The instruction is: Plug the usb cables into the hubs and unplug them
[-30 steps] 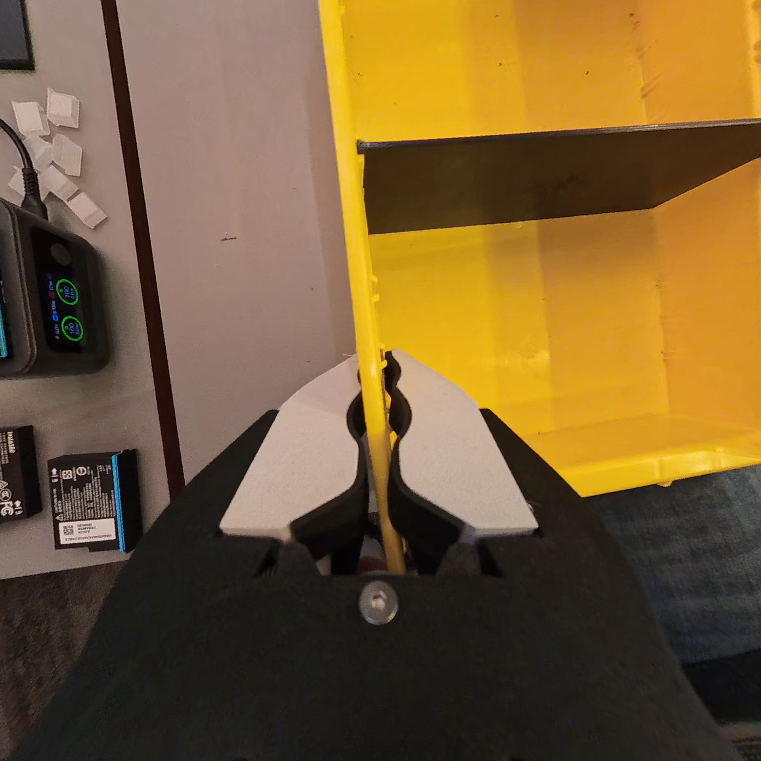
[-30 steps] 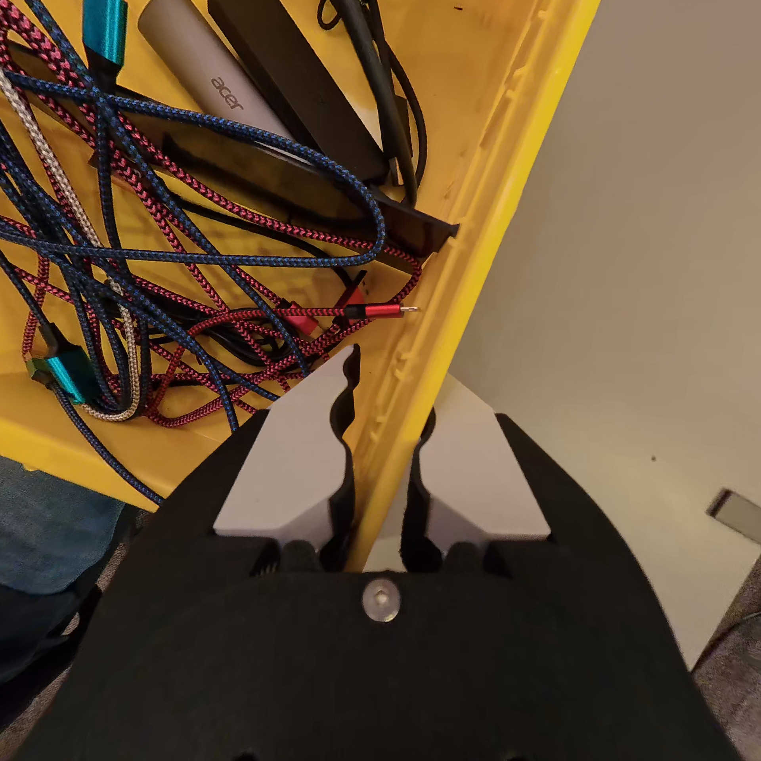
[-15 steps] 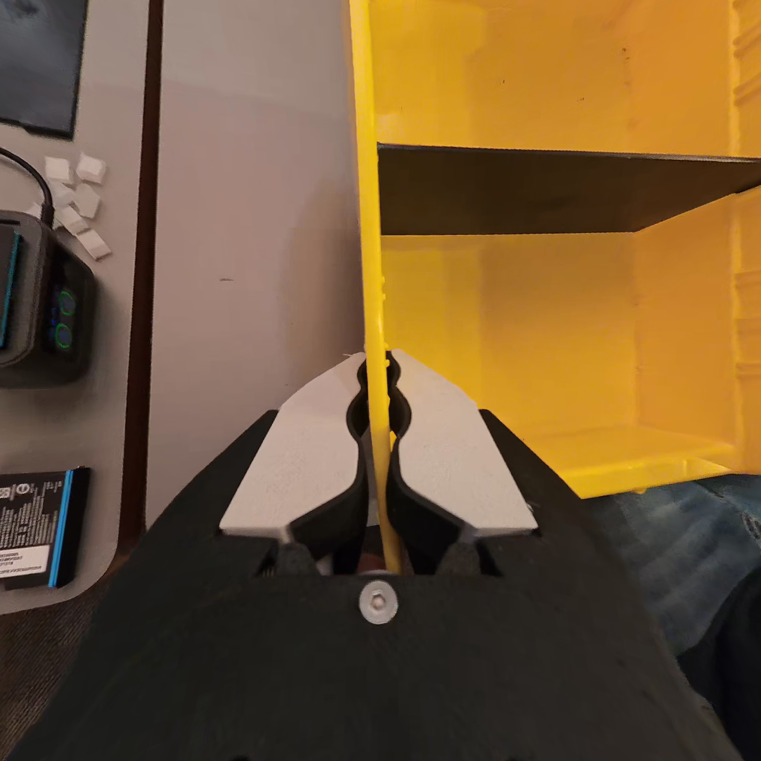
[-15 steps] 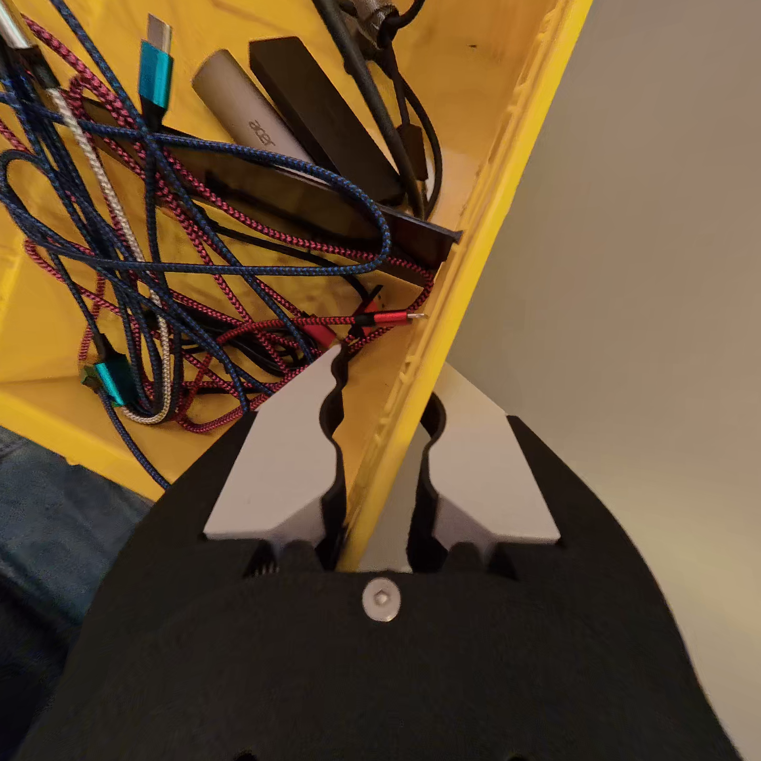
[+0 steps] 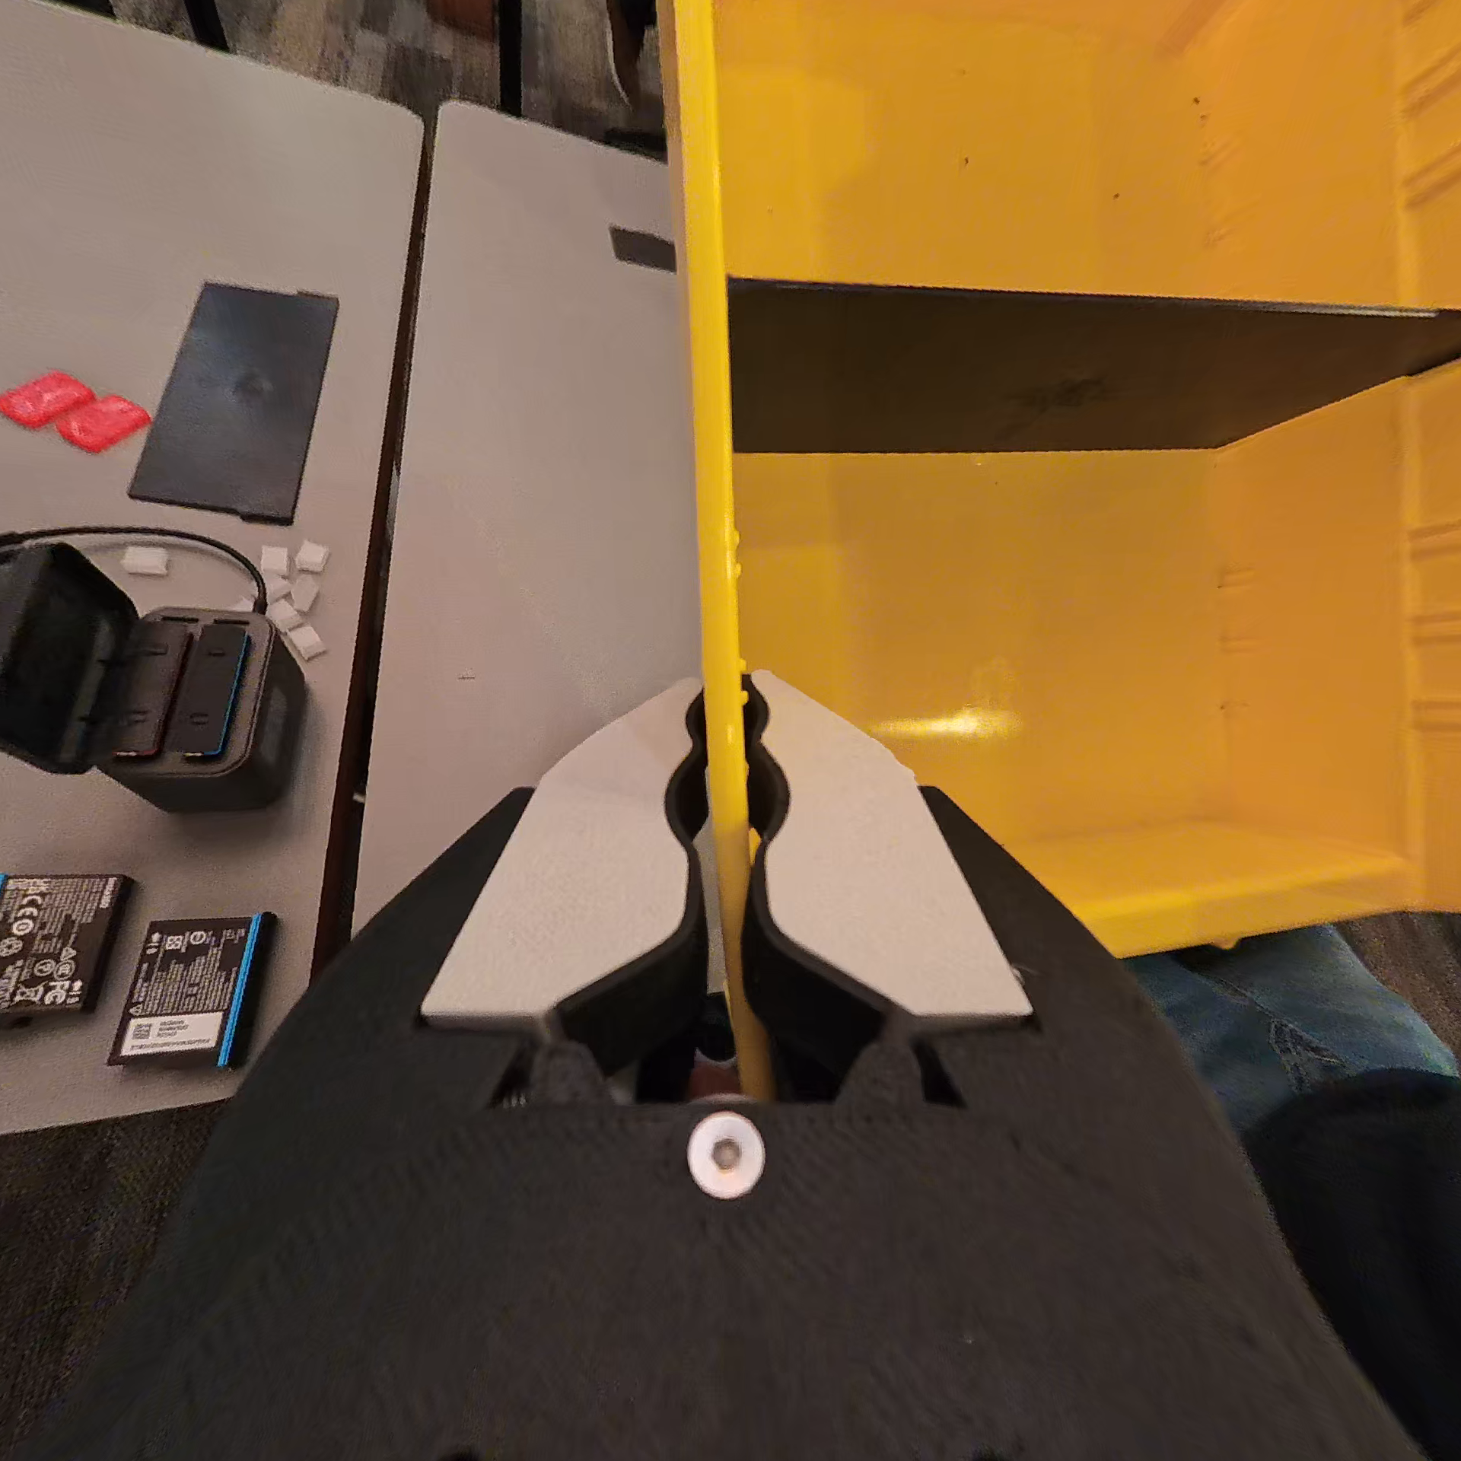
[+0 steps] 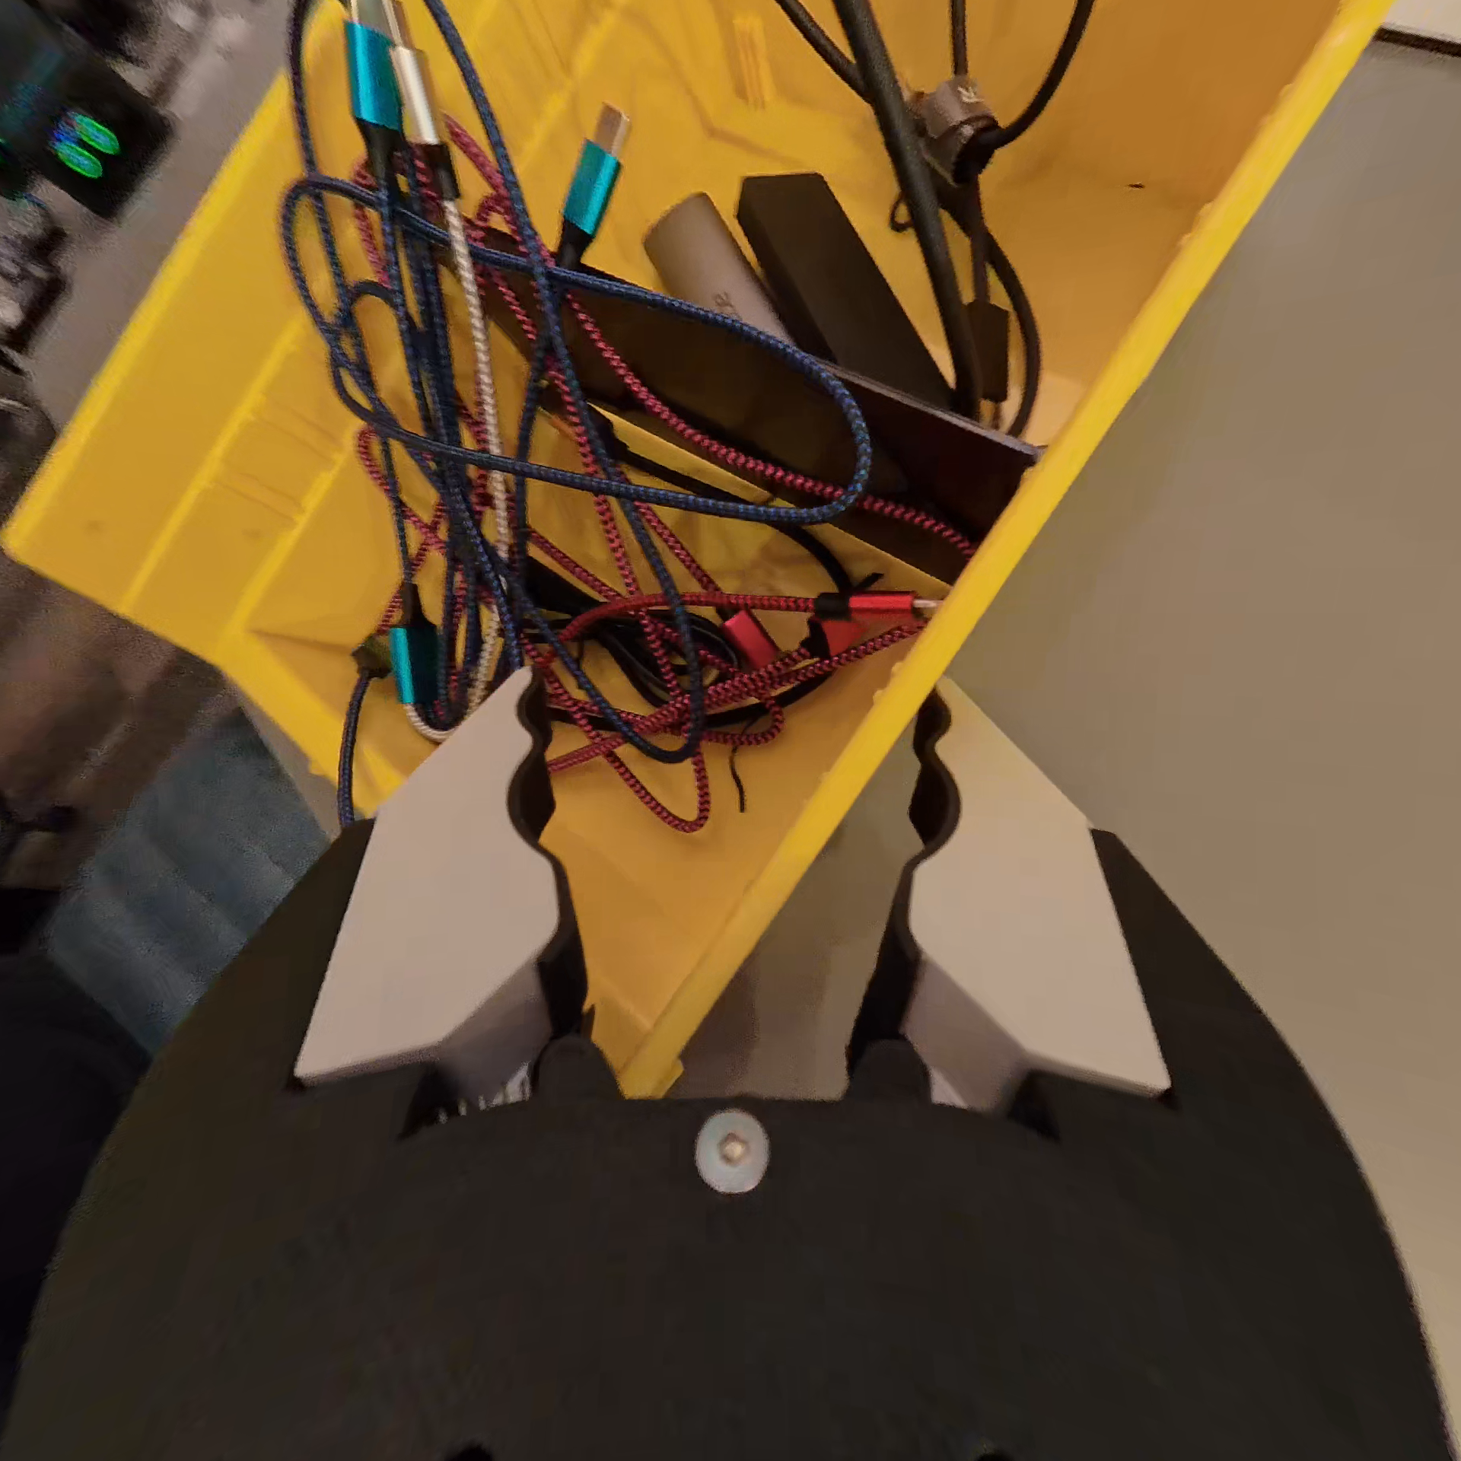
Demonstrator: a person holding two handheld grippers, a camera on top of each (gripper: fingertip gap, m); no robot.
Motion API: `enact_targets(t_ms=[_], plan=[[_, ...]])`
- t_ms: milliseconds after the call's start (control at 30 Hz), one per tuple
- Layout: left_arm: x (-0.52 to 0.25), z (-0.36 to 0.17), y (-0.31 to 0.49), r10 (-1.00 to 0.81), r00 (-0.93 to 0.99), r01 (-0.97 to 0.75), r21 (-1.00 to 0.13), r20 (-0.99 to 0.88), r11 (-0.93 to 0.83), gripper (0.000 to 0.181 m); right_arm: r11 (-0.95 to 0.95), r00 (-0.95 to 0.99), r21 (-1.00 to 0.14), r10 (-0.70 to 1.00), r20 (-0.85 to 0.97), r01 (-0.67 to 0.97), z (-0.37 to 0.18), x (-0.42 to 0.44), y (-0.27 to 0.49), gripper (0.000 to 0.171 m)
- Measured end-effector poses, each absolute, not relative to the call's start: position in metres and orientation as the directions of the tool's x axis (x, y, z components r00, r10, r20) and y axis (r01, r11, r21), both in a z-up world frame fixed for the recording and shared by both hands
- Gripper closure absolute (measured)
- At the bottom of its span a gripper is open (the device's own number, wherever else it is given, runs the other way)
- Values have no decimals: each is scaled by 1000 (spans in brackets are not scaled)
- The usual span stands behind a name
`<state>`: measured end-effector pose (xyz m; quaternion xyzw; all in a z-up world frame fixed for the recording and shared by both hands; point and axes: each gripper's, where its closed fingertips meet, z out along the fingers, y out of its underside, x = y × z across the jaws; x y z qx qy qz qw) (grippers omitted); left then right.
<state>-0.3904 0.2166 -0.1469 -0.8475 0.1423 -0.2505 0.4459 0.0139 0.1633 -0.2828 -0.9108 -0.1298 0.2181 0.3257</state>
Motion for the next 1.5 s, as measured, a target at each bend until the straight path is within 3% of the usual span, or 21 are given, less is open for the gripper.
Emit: enact_targets(t_ms=[133,267,367,500,700,833,933,967,1033,1133,1267,1500], plan=[[-386,-111,206,-502,822,-29,-861,269,-509,177,-737,794,-670,461,-396,94,-276,-65,178,58],[-369,-90,197,-539,804,-56,-870,252,-490,178,-678,737,-731,534,-415,79,-250,-100,190,56],[-344,-78,195,-577,789,-97,-884,212,-458,177,-610,779,-791,518,-354,47,-230,-79,190,50],[-274,-76,190,-674,707,-167,-876,214,-453,178,-544,811,-838,477,-339,-30,-194,-20,161,53],[-142,-84,182,-825,536,-316,-865,177,-391,177,-306,866,-936,405,-292,-173,-111,77,79,67],[-51,-95,167,-891,417,-390,-850,179,-354,177,-156,901,-965,352,-255,-212,-80,95,18,62],[6,-112,153,-922,356,-471,-824,151,-317,177,-150,903,-957,322,-283,-247,-84,99,-11,60],[23,-119,147,-925,329,-483,-808,190,-338,177,-125,898,-948,304,-317,-292,-83,108,-20,68],[51,-135,137,-928,297,-504,-789,223,-351,178,-80,894,-933,267,-360,-352,-83,127,-35,59],[82,-156,129,-939,297,-556,-768,175,-319,177,16,905,-926,215,-366,-378,-82,142,-61,65],[118,-194,112,-935,284,-600,-722,210,-345,177,-153,915,-920,134,-381,-361,-131,147,-55,60],[155,-237,95,-916,322,-621,-677,239,-395,176,-297,954,-909,-25,-299,-293,-180,207,-49,69]])
